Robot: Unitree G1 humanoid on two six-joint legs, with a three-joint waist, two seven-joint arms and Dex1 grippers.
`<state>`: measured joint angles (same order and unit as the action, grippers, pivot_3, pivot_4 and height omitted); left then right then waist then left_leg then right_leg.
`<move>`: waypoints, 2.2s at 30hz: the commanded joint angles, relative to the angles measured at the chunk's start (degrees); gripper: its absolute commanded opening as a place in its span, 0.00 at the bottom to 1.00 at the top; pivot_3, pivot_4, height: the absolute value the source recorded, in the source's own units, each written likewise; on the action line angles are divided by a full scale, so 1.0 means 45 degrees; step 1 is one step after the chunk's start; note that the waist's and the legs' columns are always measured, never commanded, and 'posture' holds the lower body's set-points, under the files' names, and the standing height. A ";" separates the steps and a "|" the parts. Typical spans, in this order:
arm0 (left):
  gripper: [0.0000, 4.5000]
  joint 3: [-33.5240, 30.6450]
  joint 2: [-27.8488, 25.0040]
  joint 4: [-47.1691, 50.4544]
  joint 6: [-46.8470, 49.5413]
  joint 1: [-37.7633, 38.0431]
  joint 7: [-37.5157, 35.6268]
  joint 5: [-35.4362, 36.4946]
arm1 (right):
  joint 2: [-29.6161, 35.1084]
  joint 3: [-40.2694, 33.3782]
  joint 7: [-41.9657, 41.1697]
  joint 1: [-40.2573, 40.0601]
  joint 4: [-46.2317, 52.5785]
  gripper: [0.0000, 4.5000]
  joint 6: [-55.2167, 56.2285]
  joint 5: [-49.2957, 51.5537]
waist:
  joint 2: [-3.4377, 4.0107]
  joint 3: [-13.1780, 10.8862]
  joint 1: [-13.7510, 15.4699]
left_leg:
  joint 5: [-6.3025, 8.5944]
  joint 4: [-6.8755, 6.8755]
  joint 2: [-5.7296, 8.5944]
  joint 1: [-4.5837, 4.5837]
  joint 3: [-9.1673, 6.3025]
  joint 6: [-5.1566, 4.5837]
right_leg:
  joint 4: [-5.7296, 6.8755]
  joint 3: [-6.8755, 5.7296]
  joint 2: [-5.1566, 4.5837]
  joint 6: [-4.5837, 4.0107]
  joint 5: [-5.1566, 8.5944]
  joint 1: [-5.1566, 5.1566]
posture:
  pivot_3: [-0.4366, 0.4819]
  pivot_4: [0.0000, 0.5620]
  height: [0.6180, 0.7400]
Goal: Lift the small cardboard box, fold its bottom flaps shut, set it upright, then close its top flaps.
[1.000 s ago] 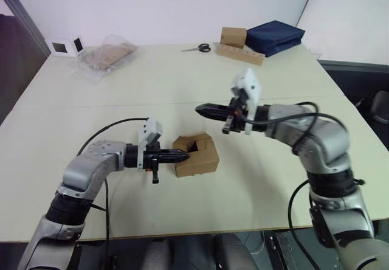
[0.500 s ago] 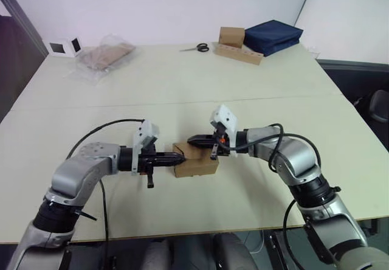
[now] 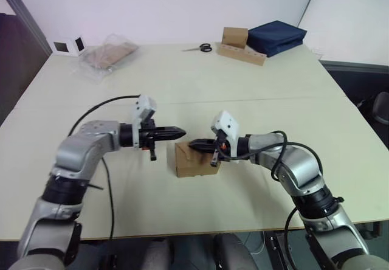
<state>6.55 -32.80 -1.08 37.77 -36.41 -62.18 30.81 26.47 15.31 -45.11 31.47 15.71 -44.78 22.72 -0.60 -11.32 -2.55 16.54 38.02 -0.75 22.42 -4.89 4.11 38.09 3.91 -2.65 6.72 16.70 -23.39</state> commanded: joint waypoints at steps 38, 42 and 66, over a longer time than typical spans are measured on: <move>0.01 0.0798 0.1460 -0.2309 -0.1810 -0.1268 -0.0895 -0.1715 | 0.1628 -0.0120 -0.0320 -0.0332 0.3068 0.00 -0.1635 0.0892 | 0.0000 0.0000 0.0030 | 0.0000 0.0004 0.0000 0.0000 -0.0005 -0.0001 | 0.0002 -0.0001 0.0001 0.0000 0.0000 0.0003 | 0.48 0.27 1.00; 0.01 0.0764 0.1526 -0.2418 -0.1806 -0.1391 -0.0862 -0.1700 | 0.1775 0.0152 -0.0359 -0.0376 0.2969 0.00 -0.1546 0.0730 | 0.0001 0.0000 0.0033 | 0.0000 0.0004 0.0000 0.0000 -0.0005 -0.0001 | 0.0002 -0.0001 0.0000 0.0000 0.0000 0.0003 | 0.48 0.27 1.00; 0.01 0.0970 0.1555 -0.1698 -0.1777 -0.0906 -0.0923 -0.1798 | 0.1906 -0.0517 -0.0877 -0.0074 0.3315 0.00 -0.1807 0.1615 | 0.0000 -0.0001 0.0034 | 0.0000 0.0004 -0.0001 0.0001 -0.0007 0.0000 | 0.0002 -0.0001 0.0000 0.0000 0.0000 0.0004 | 0.48 0.27 1.00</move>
<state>11.39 -25.86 -10.28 30.58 -40.53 -66.22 22.96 34.78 14.66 -48.37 30.06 27.96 -52.54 28.18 -0.60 -11.32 -2.39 16.54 38.04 -0.75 22.43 -4.92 4.11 38.10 3.90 -2.65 6.72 16.70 -23.37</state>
